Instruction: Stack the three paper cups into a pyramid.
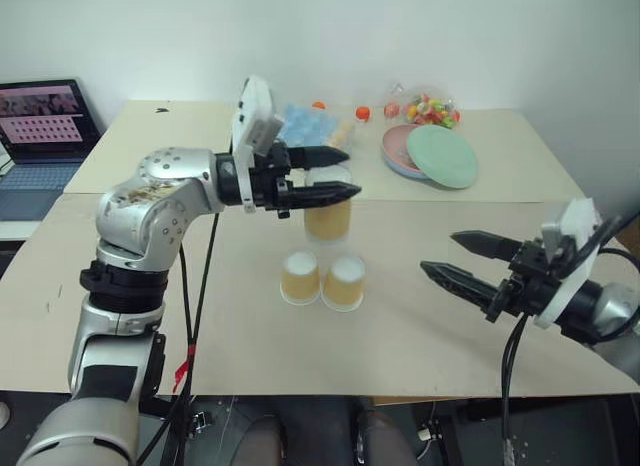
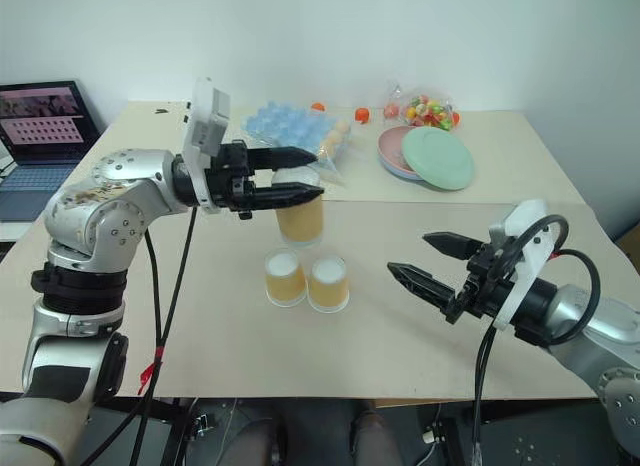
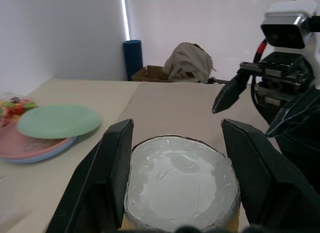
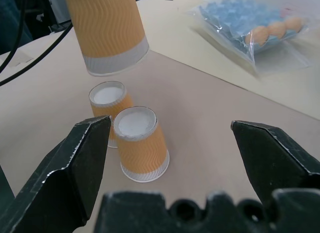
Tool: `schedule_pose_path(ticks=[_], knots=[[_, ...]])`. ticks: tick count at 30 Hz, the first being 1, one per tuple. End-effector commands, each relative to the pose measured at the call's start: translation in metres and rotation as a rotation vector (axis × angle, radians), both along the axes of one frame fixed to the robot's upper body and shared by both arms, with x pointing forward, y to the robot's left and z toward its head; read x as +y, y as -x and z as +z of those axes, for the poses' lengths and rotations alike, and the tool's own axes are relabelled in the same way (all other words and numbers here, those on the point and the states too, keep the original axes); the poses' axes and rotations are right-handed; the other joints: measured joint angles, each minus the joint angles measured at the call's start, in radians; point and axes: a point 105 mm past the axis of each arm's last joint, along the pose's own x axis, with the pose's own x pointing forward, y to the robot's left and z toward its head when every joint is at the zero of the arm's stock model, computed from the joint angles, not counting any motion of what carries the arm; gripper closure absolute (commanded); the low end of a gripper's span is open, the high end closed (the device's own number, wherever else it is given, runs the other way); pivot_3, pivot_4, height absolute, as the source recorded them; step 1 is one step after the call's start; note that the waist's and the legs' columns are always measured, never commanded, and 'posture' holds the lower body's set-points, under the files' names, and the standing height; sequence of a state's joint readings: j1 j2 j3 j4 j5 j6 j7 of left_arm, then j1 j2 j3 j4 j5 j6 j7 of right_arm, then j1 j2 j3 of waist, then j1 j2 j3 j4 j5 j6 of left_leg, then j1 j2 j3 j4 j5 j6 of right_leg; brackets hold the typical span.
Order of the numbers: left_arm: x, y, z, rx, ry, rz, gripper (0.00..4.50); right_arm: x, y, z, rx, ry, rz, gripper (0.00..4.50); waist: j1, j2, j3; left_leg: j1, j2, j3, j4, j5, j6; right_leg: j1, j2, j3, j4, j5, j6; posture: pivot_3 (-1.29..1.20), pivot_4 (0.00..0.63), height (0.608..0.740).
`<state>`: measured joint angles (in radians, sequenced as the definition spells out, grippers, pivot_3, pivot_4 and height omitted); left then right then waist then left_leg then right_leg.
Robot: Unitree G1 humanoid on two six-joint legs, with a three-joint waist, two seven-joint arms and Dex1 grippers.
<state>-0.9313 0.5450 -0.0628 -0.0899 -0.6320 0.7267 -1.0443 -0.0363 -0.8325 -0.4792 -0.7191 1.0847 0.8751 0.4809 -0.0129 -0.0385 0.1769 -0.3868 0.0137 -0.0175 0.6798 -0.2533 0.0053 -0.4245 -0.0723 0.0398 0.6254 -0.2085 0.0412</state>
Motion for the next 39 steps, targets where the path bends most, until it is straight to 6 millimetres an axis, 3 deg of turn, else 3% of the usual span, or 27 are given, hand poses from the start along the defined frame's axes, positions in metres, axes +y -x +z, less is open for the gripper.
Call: schedule_pose_path(ticks=[1, 21, 34, 36, 37, 39], knots=[[-0.008, 0.008, 0.011, -0.032, 0.008, -0.07, 2.06, 0.002, 0.007, 0.012, -0.074, -0.018, -0.003, 0.0, 0.0, 0.0, 0.0, 0.0, 0.0, 0.0, 0.0, 0.0, 0.0, 0.0, 0.0, 0.0, 0.0, 0.0, 0.0, 0.0, 0.15, 0.736], [-0.001, 0.001, -0.033, 0.014, -0.086, -0.074, 2.06, -0.002, 0.01, 0.013, -0.086, -0.016, -0.058, 0.0, 0.0, 0.0, 0.0, 0.0, 0.0, 0.0, 0.0, 0.0, 0.0, 0.0, 0.0, 0.0, 0.0, 0.0, 0.0, 0.0, 0.15, 0.736], [-0.003, -0.003, -0.038, 0.017, -0.067, -0.059, 2.06, -0.004, 0.01, 0.014, -0.095, -0.014, -0.074, 0.0, 0.001, 0.0, 0.0, 0.001, 0.0, 0.0, 0.0, 0.0, 0.0, 0.0, 0.0, 0.0, 0.0, 0.0, 0.0, 0.0, 0.15, 0.736], [-0.004, -0.003, -0.038, 0.021, -0.061, -0.061, 1.11, -0.004, 0.01, 0.014, -0.096, -0.014, -0.076, 0.0, 0.001, 0.0, 0.0, 0.001, 0.0, 0.0, 0.0, 0.0, 0.0, 0.0, 0.0, 0.0, 0.0, 0.0, 0.0, 0.0, 0.15, 0.736], [-0.004, -0.003, -0.037, 0.022, -0.06, -0.062, 0.96, -0.005, 0.01, 0.014, -0.096, -0.013, -0.076, 0.0, 0.0, 0.0, 0.0, 0.001, 0.0, 0.0, 0.0, 0.0, 0.0, 0.0, 0.0, 0.0, 0.0, 0.0, 0.0, 0.0, 0.15, 0.736], [-0.005, -0.002, -0.037, 0.023, -0.059, -0.064, 0.18, -0.006, 0.01, 0.013, -0.095, -0.011, -0.08, 0.0, 0.0, 0.0, 0.0, 0.001, 0.0, 0.0, 0.0, 0.0, 0.0, 0.0, 0.0, 0.0, 0.0, 0.0, 0.0, 0.0, 0.15, 0.736]])
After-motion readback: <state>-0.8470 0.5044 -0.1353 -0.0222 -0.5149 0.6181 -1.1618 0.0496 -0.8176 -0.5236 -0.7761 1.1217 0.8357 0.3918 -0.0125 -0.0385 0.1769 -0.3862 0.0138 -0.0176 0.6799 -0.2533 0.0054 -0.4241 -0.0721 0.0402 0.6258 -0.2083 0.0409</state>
